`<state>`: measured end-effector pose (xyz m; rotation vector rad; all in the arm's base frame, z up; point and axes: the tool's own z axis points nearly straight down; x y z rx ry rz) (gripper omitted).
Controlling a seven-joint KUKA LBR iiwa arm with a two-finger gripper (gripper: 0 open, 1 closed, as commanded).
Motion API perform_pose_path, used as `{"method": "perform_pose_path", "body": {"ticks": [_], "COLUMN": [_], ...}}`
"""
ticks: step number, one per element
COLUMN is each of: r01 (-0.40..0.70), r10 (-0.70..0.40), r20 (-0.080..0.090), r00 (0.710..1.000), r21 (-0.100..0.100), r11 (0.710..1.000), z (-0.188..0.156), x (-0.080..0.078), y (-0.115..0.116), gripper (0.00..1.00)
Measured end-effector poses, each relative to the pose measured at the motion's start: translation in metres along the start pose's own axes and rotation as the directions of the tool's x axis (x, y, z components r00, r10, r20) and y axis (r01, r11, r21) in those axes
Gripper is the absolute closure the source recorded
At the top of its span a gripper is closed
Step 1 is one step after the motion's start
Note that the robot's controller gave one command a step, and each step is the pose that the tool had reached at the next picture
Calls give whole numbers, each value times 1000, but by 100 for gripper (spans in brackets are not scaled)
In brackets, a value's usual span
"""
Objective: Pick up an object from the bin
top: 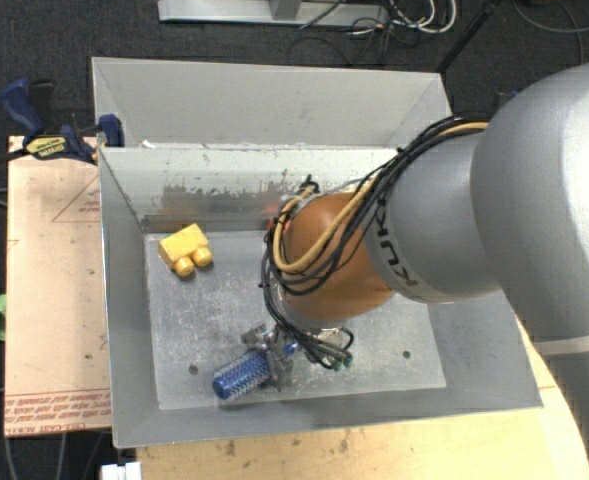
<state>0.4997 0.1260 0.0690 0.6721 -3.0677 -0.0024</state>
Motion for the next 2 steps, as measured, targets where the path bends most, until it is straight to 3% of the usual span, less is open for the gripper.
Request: {"method": "perform_pose_path", "body": {"ticks": [2], "r01": [-38], "r10": [38], "r20": [10], "r00": [999], "r21": [1], "r11": [999], "z": [-162], "x": [-5], "y": [35], "gripper": [100]}}
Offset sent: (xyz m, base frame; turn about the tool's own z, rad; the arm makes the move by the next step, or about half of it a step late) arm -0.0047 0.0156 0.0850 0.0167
